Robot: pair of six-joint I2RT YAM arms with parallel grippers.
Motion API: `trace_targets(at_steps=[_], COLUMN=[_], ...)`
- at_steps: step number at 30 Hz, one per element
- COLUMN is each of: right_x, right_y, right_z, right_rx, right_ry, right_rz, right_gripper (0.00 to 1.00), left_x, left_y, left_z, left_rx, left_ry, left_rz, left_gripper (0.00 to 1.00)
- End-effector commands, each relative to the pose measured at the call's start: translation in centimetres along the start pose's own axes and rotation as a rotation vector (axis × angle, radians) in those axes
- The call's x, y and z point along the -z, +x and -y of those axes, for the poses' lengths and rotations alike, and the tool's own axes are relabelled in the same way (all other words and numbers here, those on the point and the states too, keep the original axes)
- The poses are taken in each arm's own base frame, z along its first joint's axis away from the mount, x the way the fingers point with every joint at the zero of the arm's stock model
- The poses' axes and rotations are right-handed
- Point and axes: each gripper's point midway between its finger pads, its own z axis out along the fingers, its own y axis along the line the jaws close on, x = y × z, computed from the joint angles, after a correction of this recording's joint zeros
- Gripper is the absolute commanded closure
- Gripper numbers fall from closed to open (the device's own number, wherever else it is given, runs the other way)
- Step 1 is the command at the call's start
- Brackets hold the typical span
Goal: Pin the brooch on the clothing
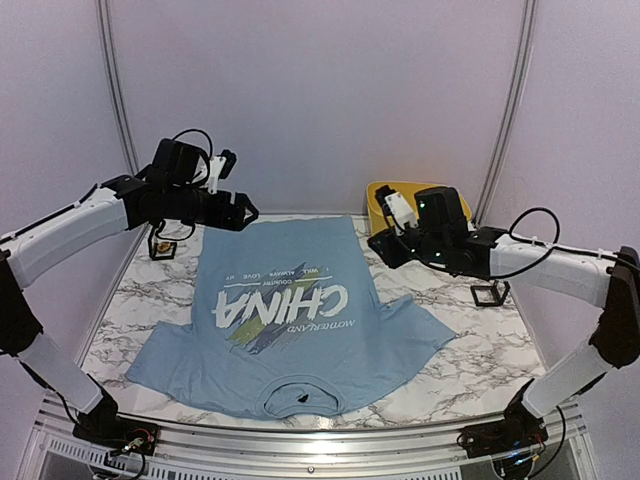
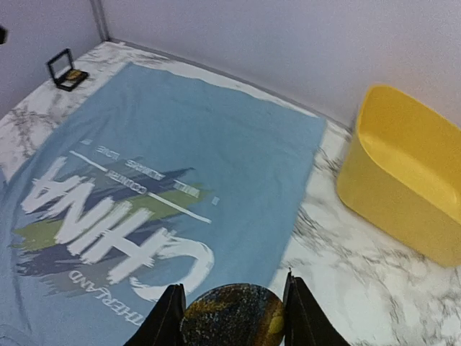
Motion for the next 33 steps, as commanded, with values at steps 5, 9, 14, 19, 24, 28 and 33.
trace_targets(at_steps=[5,9,14,19,24,28,33], right_x=[3.1,3.0,3.4,3.2,3.4,3.2,2.8], right_y=[-11.5,-12.4,-13.0,-12.9,-13.0,-13.0,-12.8], right_z=[-13.6,-16.4,-18.4,-19.1,-19.9,-20.0,-20.4], right_rx=[0.321,0.383,0.438,0.45,0.467,0.473,0.49], right_ry=[-0.088,-0.106,-0.119,-0.123,-0.126,-0.122,-0.115], right_rz=[0.422,0.456,0.487,0.481,0.49,0.486,0.479], right_gripper=[0.78,0.78,0.78,0.78,0.78,0.78,0.78], left_x=[5.4,6.3,6.2,5.4,4.1,3.7,3.2], left_y=[-4.4,-3.8,-3.3,-3.0,-2.8,-2.7,-2.1], left_z=[11.4,13.7,13.9,14.4,14.5,14.8,15.0], left_rx=[0.027,-0.014,-0.014,-0.005,0.013,0.014,0.005], left_ry=[0.511,0.603,0.617,0.629,0.633,0.642,0.647], left_rz=[0.113,0.099,0.092,0.079,0.051,0.042,0.027], left_gripper=[0.09,0.11,0.28,0.51,0.54,0.58,0.66])
